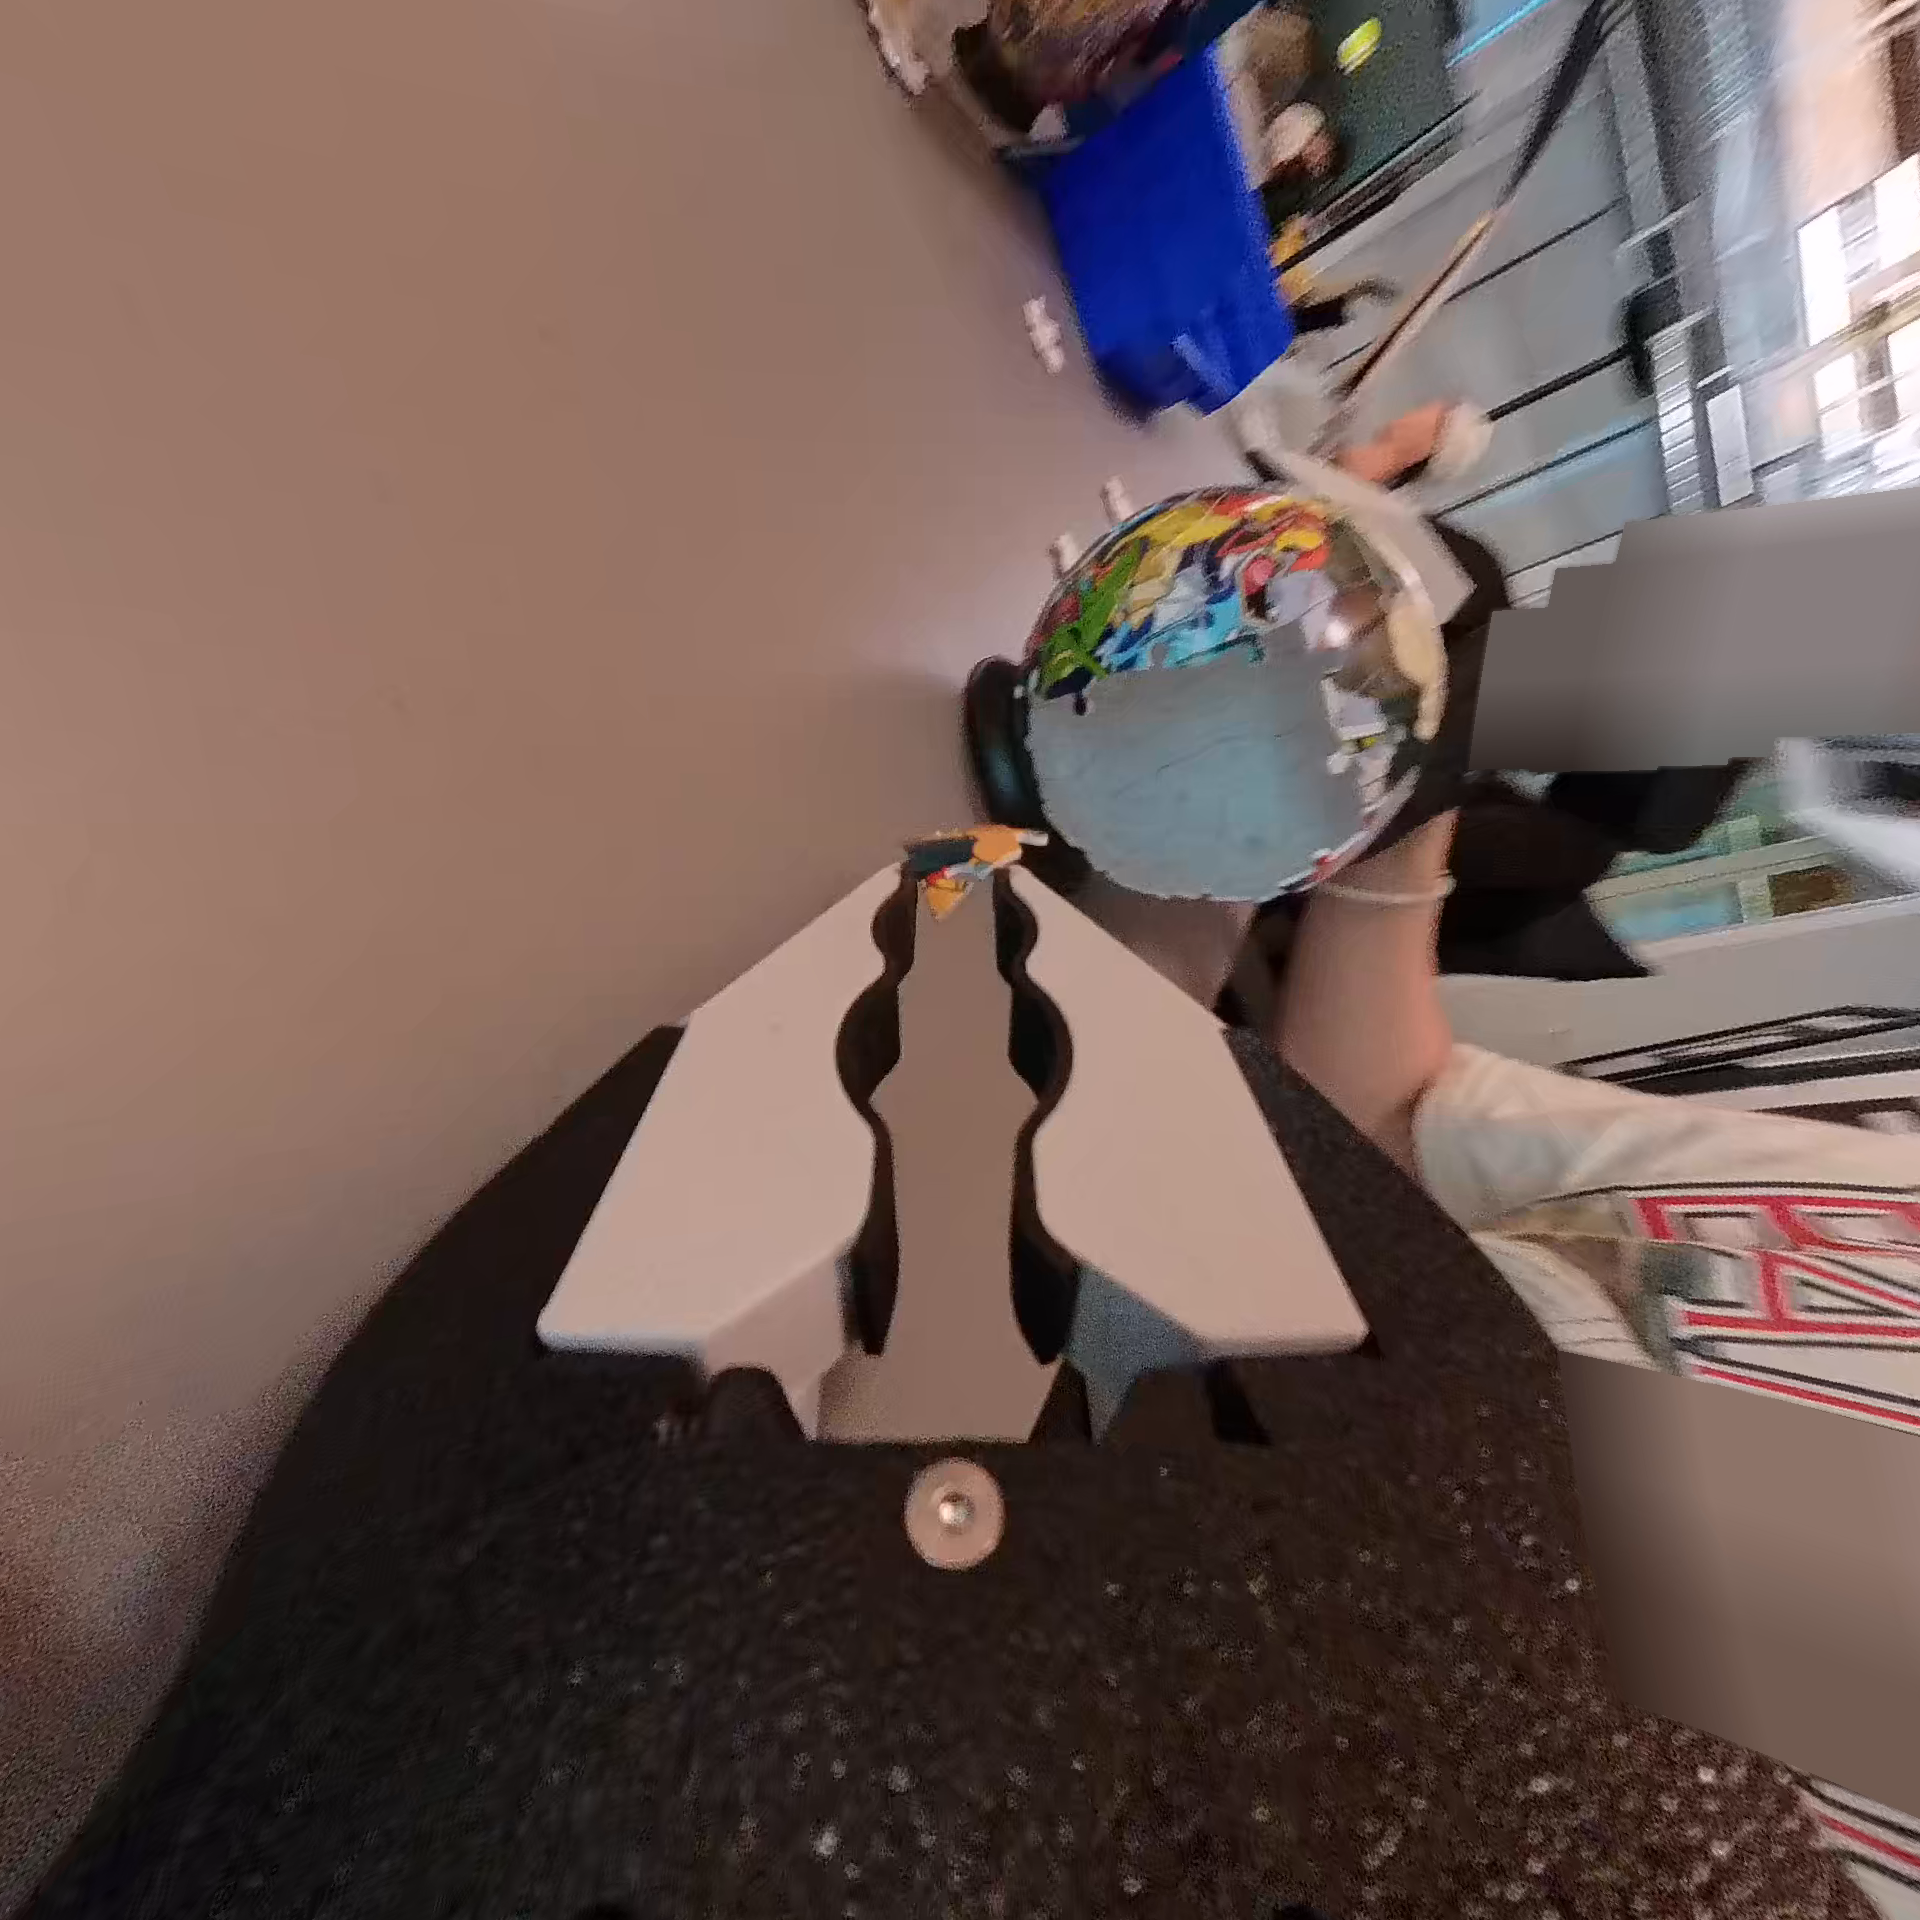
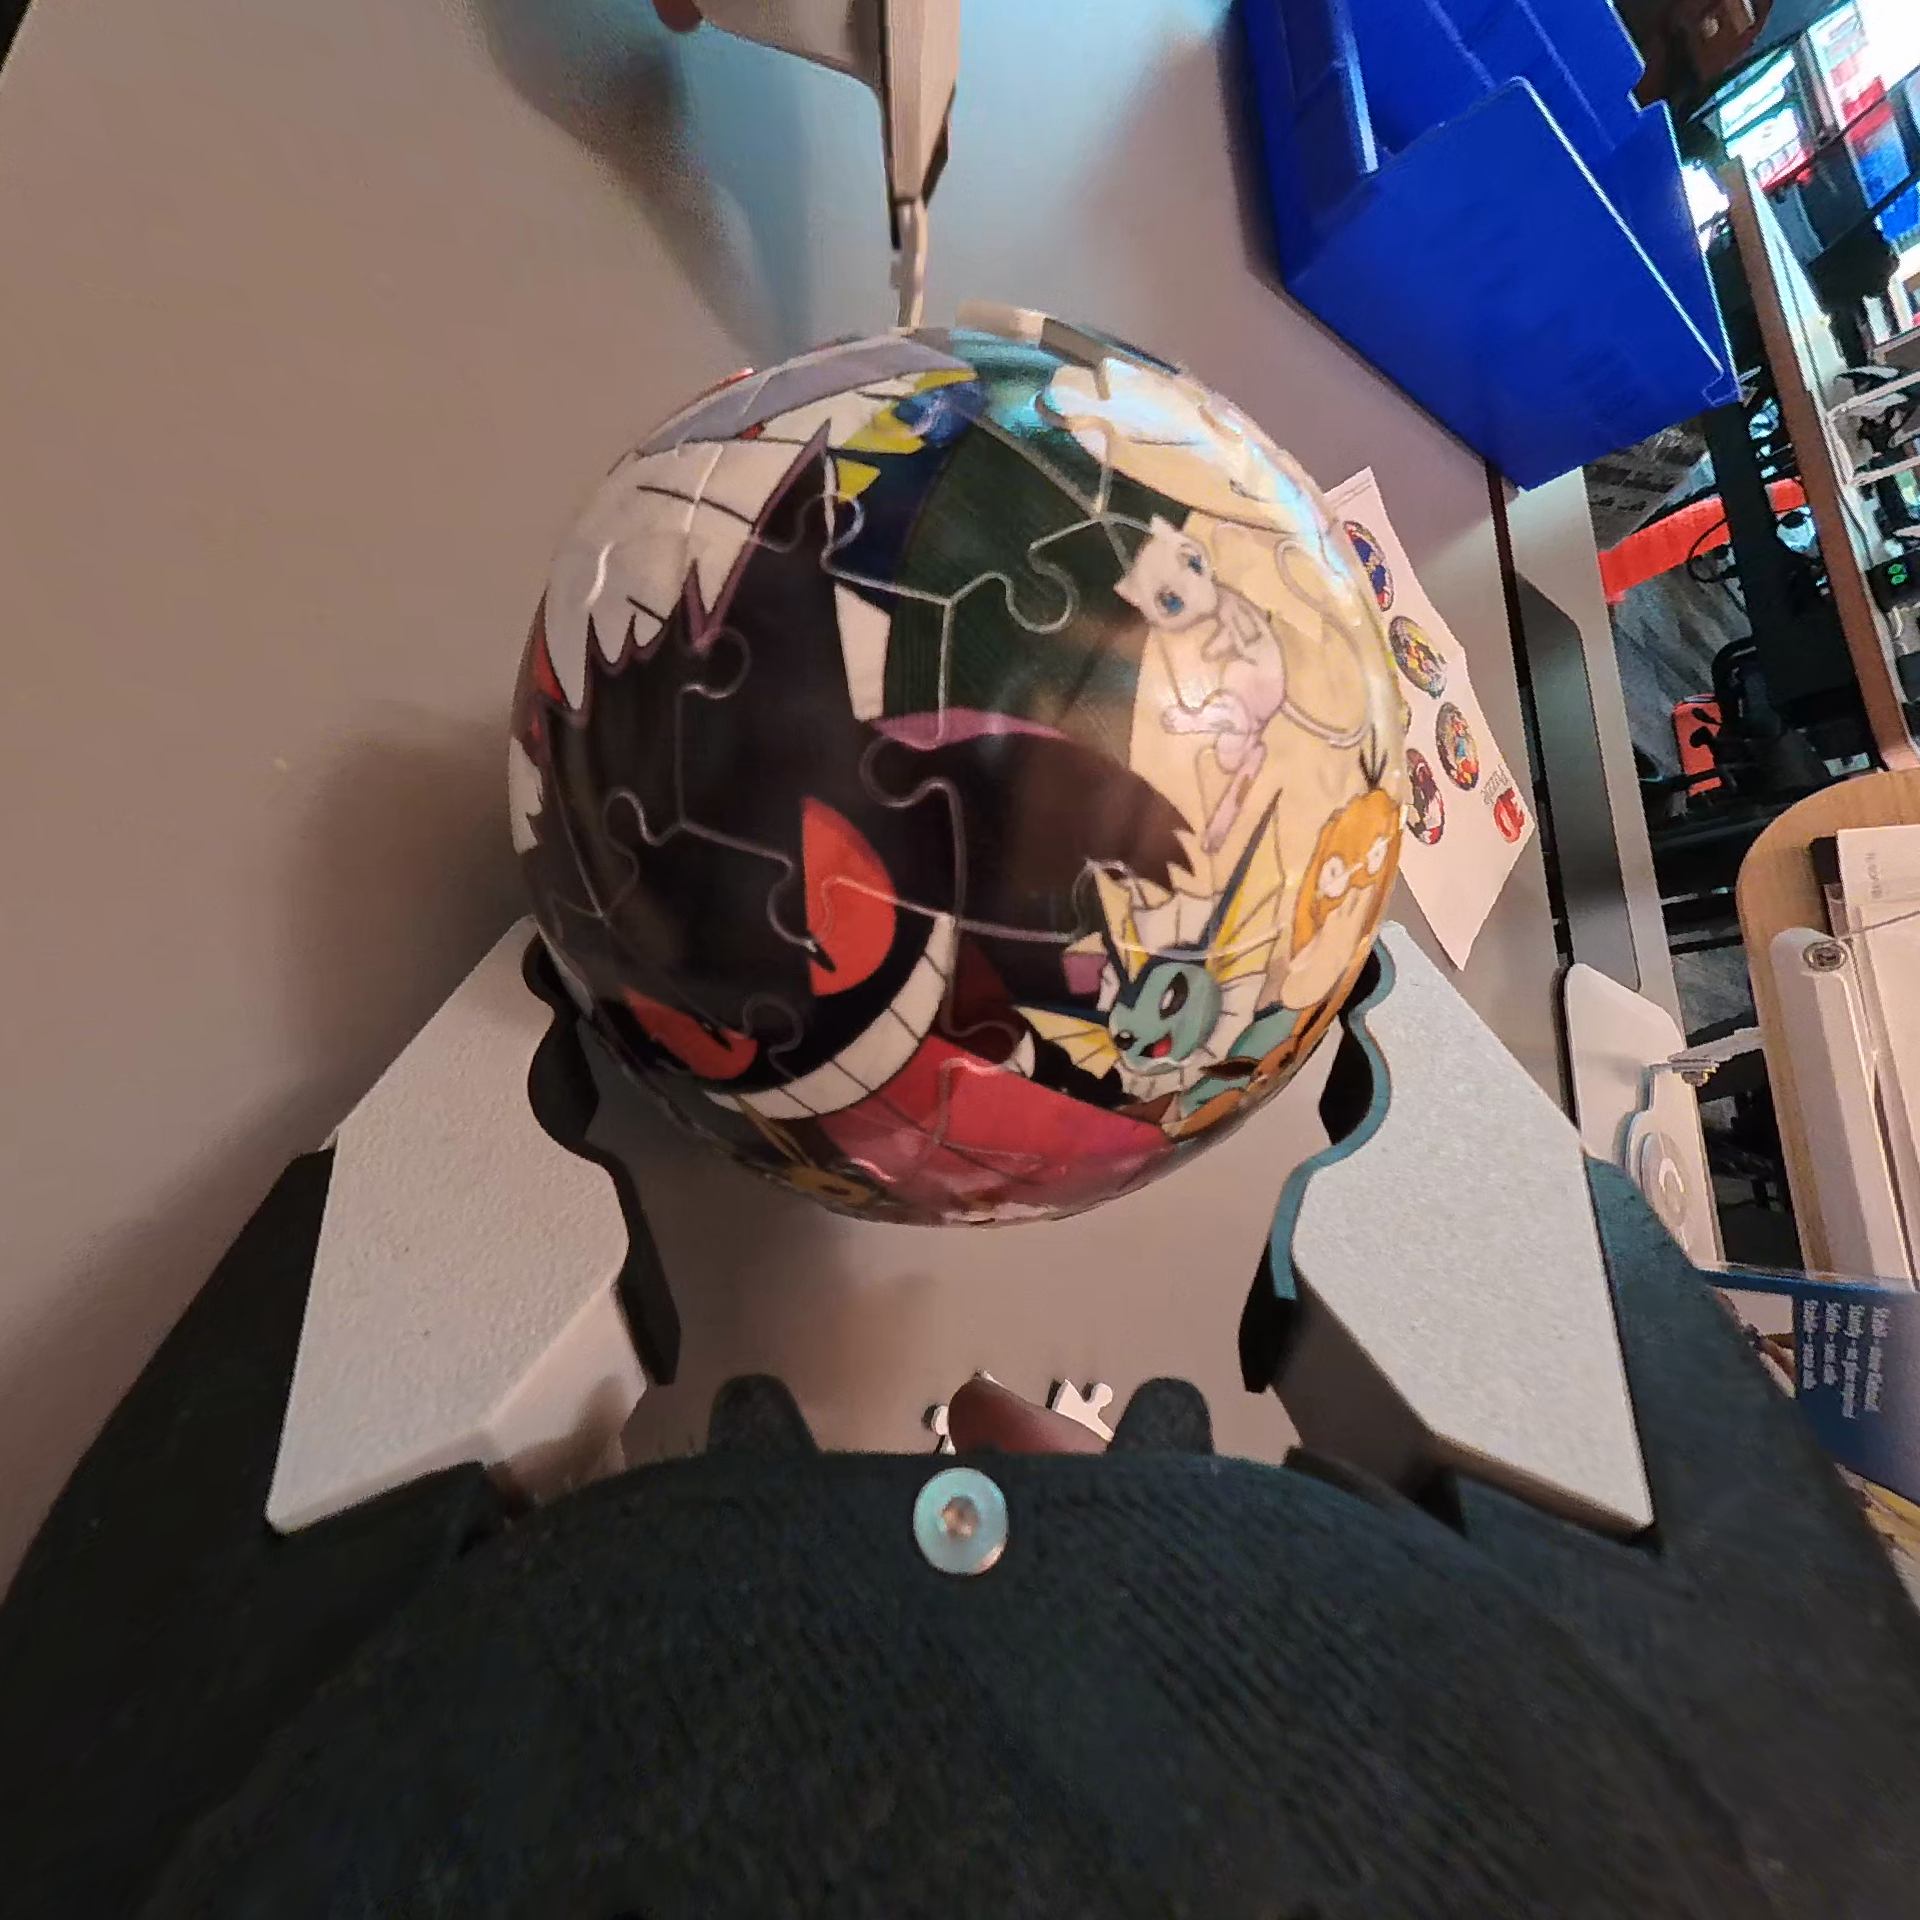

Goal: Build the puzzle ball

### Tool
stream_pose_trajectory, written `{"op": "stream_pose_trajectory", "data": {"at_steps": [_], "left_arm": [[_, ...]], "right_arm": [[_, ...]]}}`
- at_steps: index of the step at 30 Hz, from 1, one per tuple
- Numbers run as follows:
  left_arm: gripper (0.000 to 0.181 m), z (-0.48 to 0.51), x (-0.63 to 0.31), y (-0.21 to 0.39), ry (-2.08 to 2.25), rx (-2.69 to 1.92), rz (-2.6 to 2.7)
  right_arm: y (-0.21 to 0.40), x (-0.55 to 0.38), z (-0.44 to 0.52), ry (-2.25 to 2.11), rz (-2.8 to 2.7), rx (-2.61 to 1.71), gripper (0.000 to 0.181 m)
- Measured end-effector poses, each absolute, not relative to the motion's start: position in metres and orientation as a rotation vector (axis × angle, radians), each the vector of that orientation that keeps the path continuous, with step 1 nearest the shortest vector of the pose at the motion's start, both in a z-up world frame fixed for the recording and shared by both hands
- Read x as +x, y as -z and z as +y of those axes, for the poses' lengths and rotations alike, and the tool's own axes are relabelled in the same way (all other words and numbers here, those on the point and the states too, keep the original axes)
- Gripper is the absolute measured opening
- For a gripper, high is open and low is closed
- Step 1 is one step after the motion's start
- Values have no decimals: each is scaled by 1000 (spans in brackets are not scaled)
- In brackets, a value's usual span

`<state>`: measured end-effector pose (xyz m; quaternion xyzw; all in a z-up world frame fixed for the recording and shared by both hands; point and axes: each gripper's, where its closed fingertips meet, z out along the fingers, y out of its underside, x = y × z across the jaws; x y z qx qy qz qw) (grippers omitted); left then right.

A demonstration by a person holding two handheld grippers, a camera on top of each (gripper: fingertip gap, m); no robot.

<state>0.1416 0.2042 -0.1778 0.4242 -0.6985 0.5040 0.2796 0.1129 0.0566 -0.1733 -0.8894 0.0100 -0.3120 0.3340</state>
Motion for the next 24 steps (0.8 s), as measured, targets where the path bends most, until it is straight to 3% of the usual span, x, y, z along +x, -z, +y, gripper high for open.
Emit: {"op": "stream_pose_trajectory", "data": {"at_steps": [5, 13, 16, 21, 23, 24], "left_arm": [[11, 222, 169, 174, -1474, 1298, -1561], [4, 233, 173, 203, -1340, 1452, -1892], [12, 234, 179, 202, -1372, 1469, -1936], [27, 222, 160, 182, -1491, 1016, -2329], [44, 223, 161, 190, -1457, 844, -2685], [33, 224, 163, 193, -1434, 758, -2848]], "right_arm": [[173, 113, 58, 812, 26, -2313, 143], [173, 113, 58, 816, 22, -2326, 143], [173, 113, 59, 815, 20, -2323, 143], [172, 113, 59, 813, 21, -2318, 143], [172, 113, 60, 812, 19, -2319, 143], [172, 113, 60, 812, 18, -2319, 143]]}}
